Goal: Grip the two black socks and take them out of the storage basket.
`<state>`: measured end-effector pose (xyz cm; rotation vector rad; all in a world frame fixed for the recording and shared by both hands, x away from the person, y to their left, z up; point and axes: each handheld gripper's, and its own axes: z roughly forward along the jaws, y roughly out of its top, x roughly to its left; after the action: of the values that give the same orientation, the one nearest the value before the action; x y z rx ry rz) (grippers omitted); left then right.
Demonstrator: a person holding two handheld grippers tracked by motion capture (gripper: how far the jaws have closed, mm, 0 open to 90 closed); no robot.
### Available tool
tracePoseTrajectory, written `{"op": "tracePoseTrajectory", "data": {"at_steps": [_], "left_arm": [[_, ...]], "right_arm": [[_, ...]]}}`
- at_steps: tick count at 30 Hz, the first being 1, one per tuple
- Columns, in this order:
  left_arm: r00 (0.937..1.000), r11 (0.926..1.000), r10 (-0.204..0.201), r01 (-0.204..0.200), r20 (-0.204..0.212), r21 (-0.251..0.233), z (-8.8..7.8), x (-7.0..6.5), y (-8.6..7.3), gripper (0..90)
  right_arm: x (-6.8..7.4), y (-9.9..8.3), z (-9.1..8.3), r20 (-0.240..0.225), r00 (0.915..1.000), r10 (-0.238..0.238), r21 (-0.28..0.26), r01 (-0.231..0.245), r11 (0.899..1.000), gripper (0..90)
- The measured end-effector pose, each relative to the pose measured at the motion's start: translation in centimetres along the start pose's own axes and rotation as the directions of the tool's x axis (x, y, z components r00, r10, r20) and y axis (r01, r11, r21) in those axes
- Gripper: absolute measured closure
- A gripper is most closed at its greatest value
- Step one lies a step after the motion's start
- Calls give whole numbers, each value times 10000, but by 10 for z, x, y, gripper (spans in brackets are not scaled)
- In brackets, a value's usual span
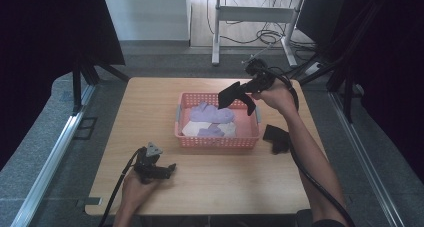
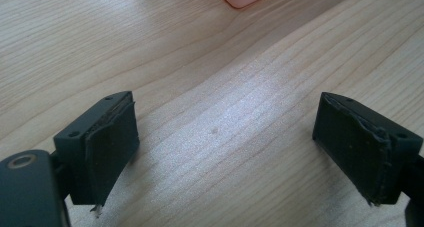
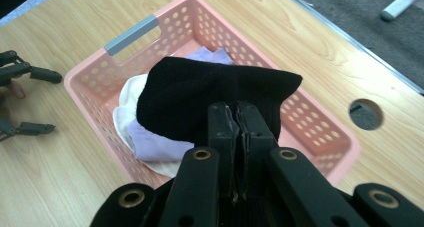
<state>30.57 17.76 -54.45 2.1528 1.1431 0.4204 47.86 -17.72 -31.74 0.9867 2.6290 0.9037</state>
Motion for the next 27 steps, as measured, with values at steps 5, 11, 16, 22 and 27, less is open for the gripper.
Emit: {"op": "tracePoseTrajectory", "data": {"at_steps": [5, 11, 16, 22, 27], "left_arm": [[10000, 10000, 38, -38, 4, 30, 0, 0, 0, 106], [10000, 10000, 16, -16, 10, 13, 0, 0, 0, 106], [10000, 10000, 31, -31, 2, 25, 0, 0, 0, 106], [10000, 10000, 10, -10, 6, 6, 0, 0, 0, 106], [10000, 10000, 7, -7, 7, 3, 0, 0, 0, 106]], "right_arm": [[-7, -4, -16, 250, 9996, 161, -155, -157, 9998, 870], [-16, -12, -31, 469, 9985, 297, -335, -281, 9990, 870], [-24, -21, -40, 670, 9964, 514, -386, -489, 9981, 870], [-36, -35, -52, 939, 9921, 826, -465, -785, 9958, 870], [-45, -48, -62, 1182, 9870, 1085, -508, -1031, 9934, 869]]}}
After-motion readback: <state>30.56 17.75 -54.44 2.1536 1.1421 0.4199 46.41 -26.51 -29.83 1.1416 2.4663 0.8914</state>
